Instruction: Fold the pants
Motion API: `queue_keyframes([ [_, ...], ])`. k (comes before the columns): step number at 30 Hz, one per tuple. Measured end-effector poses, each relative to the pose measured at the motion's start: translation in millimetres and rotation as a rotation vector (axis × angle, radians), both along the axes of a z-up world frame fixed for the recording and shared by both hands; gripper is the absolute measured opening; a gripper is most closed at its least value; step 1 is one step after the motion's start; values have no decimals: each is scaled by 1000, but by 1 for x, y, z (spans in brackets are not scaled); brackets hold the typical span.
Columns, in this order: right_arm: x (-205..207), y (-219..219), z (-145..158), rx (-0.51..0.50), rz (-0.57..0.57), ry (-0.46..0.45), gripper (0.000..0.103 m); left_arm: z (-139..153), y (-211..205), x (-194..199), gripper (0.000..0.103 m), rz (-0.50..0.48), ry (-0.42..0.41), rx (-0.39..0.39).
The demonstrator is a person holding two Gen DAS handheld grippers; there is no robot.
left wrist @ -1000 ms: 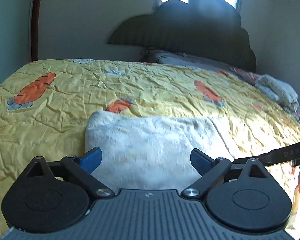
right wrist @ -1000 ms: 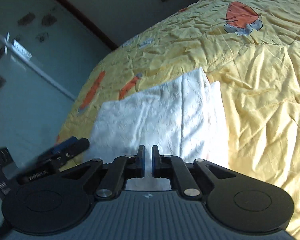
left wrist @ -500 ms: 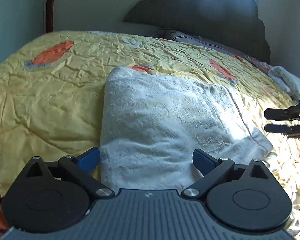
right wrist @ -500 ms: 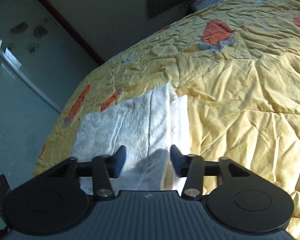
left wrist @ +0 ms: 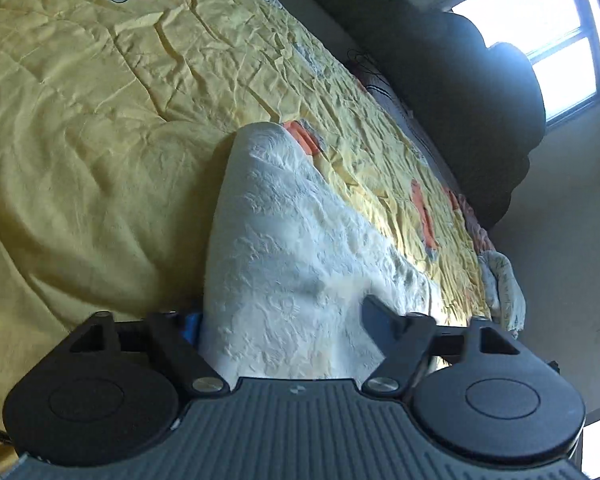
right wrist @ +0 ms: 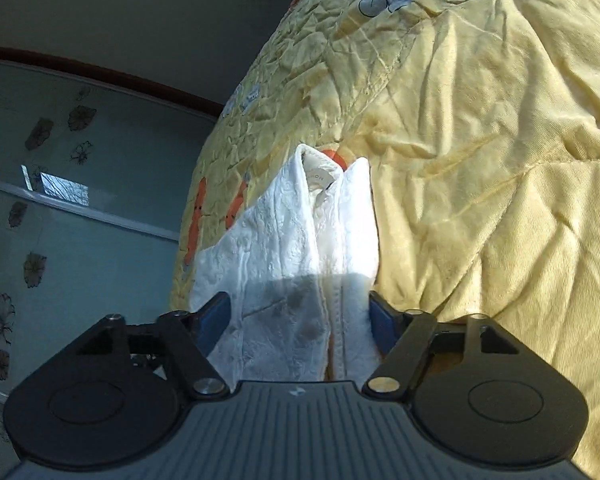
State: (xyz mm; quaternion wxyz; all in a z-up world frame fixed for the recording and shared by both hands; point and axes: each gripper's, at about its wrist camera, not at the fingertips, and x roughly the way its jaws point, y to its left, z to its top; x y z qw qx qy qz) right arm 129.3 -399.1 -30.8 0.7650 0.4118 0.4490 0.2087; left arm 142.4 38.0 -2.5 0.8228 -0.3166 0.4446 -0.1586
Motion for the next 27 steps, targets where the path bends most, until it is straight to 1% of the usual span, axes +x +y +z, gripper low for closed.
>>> queue_keyframes([
  [1, -1, 3, 1, -22, 9, -24, 28, -1, -2, 3, 38, 3, 4, 53],
  [2, -2, 5, 4, -42, 17, -41, 27, -1, -3, 3, 32, -5, -4, 74],
  [3, -2, 6, 7, -72, 26, -60, 26, 0, -4, 0, 30, -14, -25, 99],
  [4, -4, 11, 13, -111, 35, -90, 25, 4, -7, -4, 24, -22, -52, 136],
  [5, -5, 17, 21, -152, 47, -123, 22, 9, -11, -8, 21, -26, -77, 167],
  [6, -6, 23, 28, -183, 60, -151, 21, 18, -14, -13, 15, -32, -117, 207],
  [7, -6, 28, 36, -191, 72, -184, 19, 27, -18, -19, 13, -40, -158, 239],
  [9, -6, 35, 52, -138, 103, -260, 17, 42, -20, -31, 13, -44, -229, 293],
  [10, -4, 38, 56, -129, 112, -273, 17, 46, -19, -35, 12, -44, -246, 313],
  [11, 0, 41, 56, -139, 119, -271, 17, 46, -18, -35, 12, -41, -254, 337],
  [12, 6, 46, 51, -170, 129, -251, 17, 44, -17, -32, 13, -31, -250, 358],
  [14, 16, 50, 32, -219, 125, -187, 17, 30, -11, -24, 13, -26, -199, 349],
  [15, 16, 48, 27, -202, 116, -178, 17, 24, -9, -23, 13, -29, -187, 349],
  [16, 15, 43, 21, -162, 97, -172, 18, 20, -10, -25, 13, -39, -194, 365],
  [17, 11, 39, 19, -149, 79, -163, 25, 18, -12, -27, 17, -49, -204, 385],
  [18, 9, 38, 19, -170, 61, -147, 29, 17, -12, -29, 33, -48, -213, 406],
  [19, 5, 36, 22, -209, 40, -127, 43, 18, -10, -32, 45, -36, -221, 419],
  [20, 0, 33, 26, -234, 20, -131, 49, 20, -8, -36, 47, -27, -226, 425],
  [22, -16, 27, 42, -289, -49, -161, 50, 33, -1, -45, 47, 3, -256, 448],
  [23, -25, 23, 52, -291, -79, -196, 50, 42, -1, -54, 47, 11, -294, 465],
  [24, -35, 22, 61, -262, -90, -242, 50, 54, -4, -65, 47, 19, -355, 489],
  [25, -42, 23, 69, -202, -80, -286, 50, 63, -8, -76, 49, 20, -419, 501],
  [26, -44, 27, 74, -140, -54, -302, 50, 68, -15, -86, 54, 6, -475, 506],
  [27, -42, 34, 74, -91, -26, -300, 50, 71, -26, -95, 62, -24, -527, 516],
])
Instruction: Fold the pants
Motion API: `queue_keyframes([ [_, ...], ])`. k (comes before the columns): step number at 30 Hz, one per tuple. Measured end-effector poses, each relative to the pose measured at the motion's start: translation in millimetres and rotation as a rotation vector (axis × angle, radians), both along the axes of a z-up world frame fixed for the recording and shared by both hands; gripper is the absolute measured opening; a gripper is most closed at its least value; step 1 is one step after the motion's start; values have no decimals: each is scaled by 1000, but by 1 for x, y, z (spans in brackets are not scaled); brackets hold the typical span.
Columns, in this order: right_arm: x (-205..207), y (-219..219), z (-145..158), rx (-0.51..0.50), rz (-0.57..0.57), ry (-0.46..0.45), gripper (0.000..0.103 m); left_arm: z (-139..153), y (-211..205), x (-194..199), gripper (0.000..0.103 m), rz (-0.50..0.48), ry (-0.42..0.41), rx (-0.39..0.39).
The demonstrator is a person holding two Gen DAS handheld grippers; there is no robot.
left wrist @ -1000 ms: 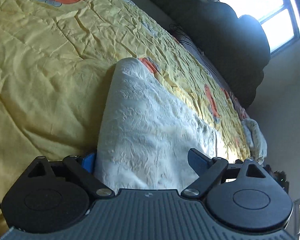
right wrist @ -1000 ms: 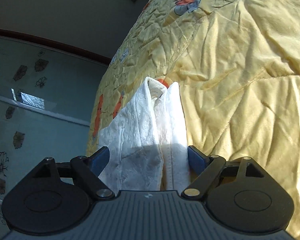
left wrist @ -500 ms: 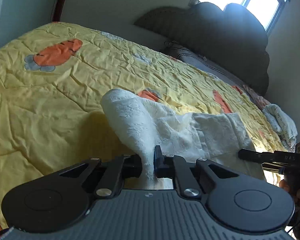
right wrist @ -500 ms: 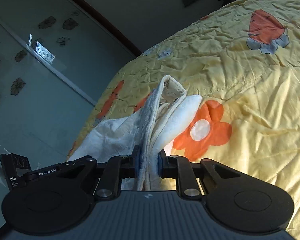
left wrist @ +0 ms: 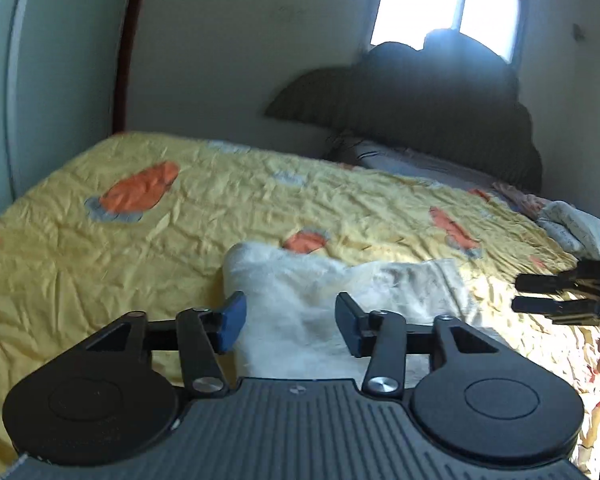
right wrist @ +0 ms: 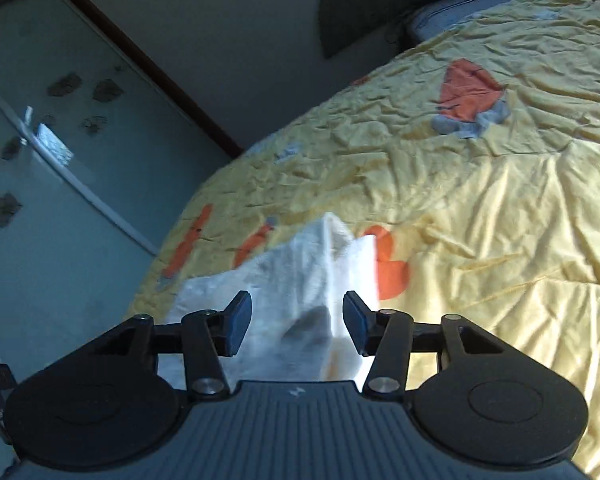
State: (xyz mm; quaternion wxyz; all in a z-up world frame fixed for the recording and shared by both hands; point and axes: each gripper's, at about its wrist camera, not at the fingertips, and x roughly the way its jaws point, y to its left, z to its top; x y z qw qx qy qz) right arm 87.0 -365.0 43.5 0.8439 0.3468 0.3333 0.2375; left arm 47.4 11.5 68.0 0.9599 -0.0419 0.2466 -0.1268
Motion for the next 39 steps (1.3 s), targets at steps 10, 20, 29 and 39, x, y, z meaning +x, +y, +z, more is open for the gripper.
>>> queue_keyframes([
  [10, 4, 26, -65, -21, 28, 131, 11, -74, -57, -9, 65, -94, 76, 200],
  [20, -77, 84, -11, -503, 51, -102, 13, -41, -36, -67, 69, -57, 49, 144],
  [29, -79, 70, -12, -477, 40, -14, 13, -56, -48, -76, 75, -78, 86, 245],
  [39, -131, 105, -27, -588, 4, 25, 78, -63, -33, -96, 81, 49, 237, 153],
])
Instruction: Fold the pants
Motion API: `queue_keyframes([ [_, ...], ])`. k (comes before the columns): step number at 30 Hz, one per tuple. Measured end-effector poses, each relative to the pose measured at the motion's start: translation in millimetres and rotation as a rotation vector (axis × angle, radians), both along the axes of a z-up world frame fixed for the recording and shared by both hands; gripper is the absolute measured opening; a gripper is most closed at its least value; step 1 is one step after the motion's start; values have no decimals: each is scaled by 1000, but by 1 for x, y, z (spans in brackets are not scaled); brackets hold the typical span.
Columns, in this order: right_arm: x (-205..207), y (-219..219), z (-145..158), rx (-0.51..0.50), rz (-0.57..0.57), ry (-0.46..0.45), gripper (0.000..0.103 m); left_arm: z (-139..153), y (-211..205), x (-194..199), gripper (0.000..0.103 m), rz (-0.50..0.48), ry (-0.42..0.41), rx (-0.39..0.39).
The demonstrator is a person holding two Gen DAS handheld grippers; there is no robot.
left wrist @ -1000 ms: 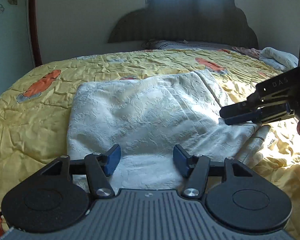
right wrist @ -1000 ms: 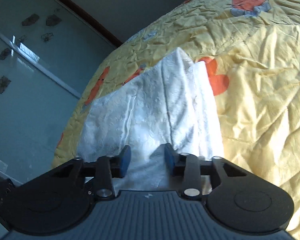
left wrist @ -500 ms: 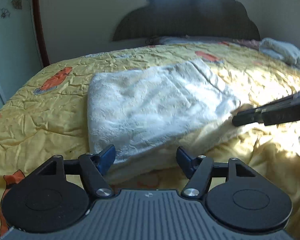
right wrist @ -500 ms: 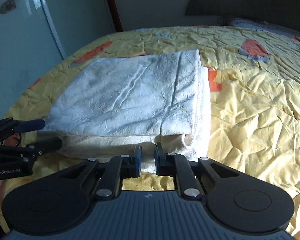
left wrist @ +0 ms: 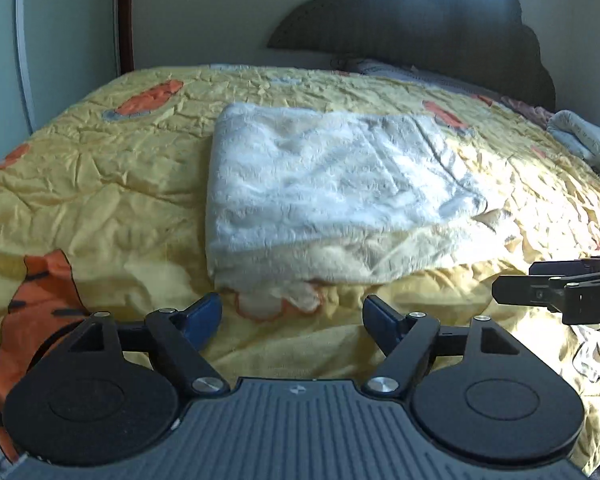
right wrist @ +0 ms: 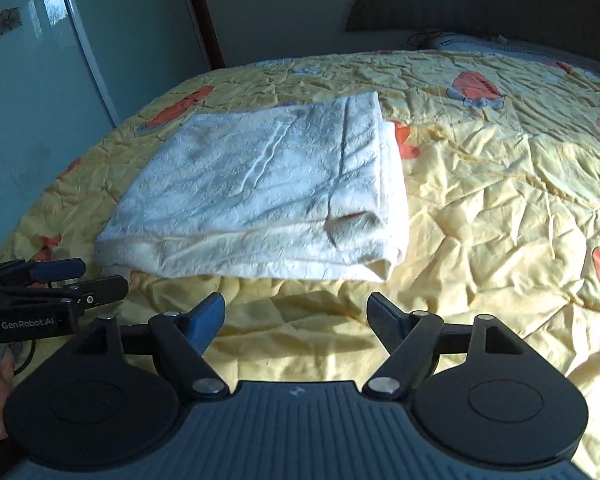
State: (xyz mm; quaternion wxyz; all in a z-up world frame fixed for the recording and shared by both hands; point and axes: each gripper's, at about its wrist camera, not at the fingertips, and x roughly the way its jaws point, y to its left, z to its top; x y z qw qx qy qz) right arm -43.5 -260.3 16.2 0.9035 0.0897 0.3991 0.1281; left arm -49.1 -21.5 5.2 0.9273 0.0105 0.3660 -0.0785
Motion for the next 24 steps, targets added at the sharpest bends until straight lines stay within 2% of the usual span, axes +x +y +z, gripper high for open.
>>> queue_keyframes([
  [1, 2, 4, -5, -11, -25, 17, 78, -4, -1, 3, 84, 7, 18, 3],
  [4, -4, 28, -14, -125, -42, -40, 92, -14, -8, 6, 101, 28, -7, 74],
  [5, -6, 36, -18, -171, -32, -55, 96, -15, -7, 7, 103, 35, -10, 73],
  [7, -10, 41, -21, -208, -56, -87, 103, -16, -2, 8, 103, 56, -17, 64],
  [9, -10, 37, -21, -188, -78, -85, 103, -15, 1, 12, 103, 65, -10, 66],
  [12, -6, 34, -21, -211, -130, -94, 103, -15, 5, 18, 103, 102, -9, 66],
  [17, -3, 31, -25, -178, -176, -101, 103, -18, 3, 23, 103, 112, -40, 76],
  [24, -7, 32, -27, -173, -179, -117, 103, -19, 3, 22, 103, 105, -47, 66],
])
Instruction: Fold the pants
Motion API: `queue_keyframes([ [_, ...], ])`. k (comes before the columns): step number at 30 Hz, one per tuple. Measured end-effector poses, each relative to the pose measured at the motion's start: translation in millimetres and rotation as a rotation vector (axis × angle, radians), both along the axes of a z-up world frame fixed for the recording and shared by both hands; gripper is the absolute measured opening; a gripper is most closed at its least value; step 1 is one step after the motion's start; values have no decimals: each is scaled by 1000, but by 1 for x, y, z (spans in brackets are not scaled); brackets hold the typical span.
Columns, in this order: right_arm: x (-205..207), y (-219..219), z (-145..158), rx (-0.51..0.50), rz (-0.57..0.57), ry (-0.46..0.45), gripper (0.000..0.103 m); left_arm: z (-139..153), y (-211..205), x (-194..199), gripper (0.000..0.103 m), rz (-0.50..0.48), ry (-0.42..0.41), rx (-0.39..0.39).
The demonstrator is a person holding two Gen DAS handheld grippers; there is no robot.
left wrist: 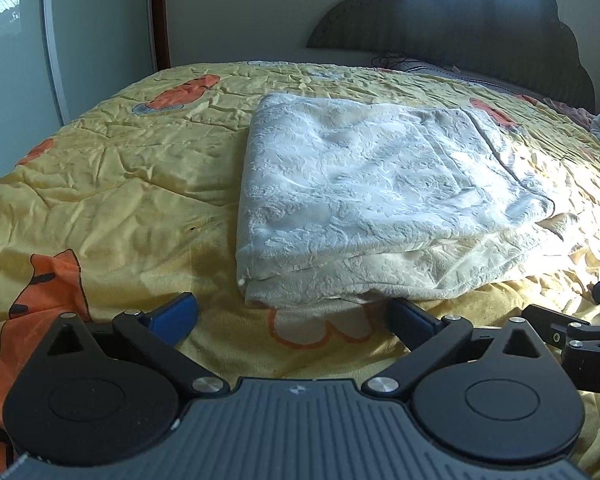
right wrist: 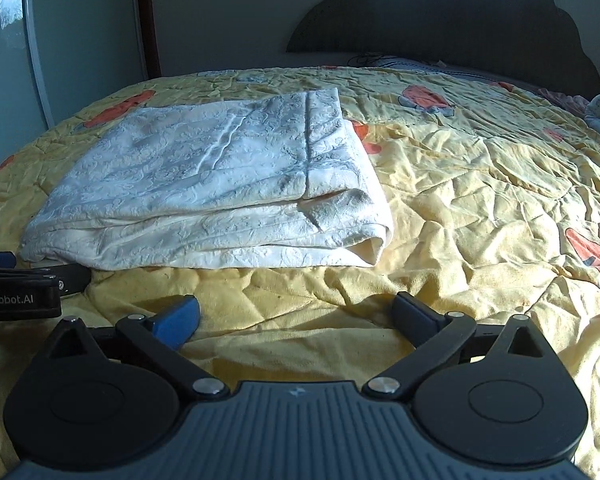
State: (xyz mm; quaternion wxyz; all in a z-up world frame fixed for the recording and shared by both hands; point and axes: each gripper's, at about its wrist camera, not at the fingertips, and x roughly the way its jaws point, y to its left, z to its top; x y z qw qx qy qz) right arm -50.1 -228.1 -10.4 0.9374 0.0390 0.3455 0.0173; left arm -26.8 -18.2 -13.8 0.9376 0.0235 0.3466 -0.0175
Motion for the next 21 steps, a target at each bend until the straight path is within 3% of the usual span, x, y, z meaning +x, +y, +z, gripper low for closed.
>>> queue_keyframes([
  [21, 1, 1, 0, -4, -8, 4, 103, 0, 1, -2, 103, -8, 0, 4],
])
